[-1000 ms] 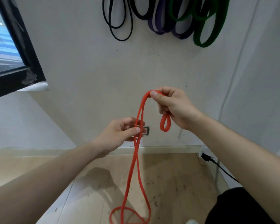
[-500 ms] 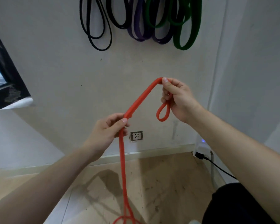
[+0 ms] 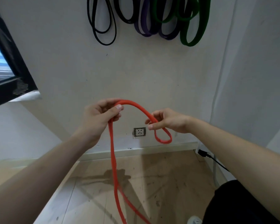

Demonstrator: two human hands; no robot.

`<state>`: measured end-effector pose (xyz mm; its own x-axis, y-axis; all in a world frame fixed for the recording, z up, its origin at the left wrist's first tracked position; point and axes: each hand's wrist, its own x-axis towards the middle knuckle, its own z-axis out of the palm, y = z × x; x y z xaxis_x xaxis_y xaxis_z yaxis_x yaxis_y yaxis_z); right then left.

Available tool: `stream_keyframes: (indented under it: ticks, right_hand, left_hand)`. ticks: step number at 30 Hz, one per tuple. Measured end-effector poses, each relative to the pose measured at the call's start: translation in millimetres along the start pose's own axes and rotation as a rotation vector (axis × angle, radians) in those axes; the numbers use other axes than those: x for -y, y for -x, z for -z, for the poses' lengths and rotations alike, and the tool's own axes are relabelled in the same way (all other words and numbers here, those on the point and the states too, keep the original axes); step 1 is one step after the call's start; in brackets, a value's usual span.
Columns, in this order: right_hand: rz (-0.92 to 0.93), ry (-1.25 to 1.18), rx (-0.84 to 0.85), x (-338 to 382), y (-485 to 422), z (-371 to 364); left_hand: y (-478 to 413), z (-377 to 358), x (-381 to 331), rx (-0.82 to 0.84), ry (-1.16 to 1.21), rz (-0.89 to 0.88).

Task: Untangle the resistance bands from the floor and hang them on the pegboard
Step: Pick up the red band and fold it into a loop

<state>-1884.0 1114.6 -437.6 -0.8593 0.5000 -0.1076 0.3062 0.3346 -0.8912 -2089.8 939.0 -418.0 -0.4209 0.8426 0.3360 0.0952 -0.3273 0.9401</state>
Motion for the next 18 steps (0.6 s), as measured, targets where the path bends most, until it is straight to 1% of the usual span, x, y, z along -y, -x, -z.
stream_keyframes:
  ticks: [2, 5, 6, 11, 15, 18]
  right_hand:
    - [0.078, -0.046, 0.012, 14.2, -3.9, -15.6]
    - [0.22, -0.232, 0.008, 36.9, -7.8, -34.8]
    - [0.254, -0.258, -0.012, 42.9, -8.8, -39.5]
    - [0.33, -0.184, -0.182, 61.3, -10.0, -51.8]
    - [0.4, -0.096, -0.308, 76.3, -7.0, -54.7]
    - [0.445, -0.117, -0.405, 86.7, -3.1, -51.0]
  left_hand:
    - [2.1, -4.2, -0.4, 0.04, -0.046, -0.009]
    - [2.7, -4.6, -0.4, 0.094, -0.149, -0.019]
    - [3.0, -3.2, -0.7, 0.109, -0.176, -0.022]
    - [4.7, 8.7, -0.1, 0.135, -0.162, 0.019]
    - [9.7, 13.6, 7.5, 0.221, -0.232, 0.071]
    - [14.8, 13.6, 15.3, 0.28, -0.265, 0.121]
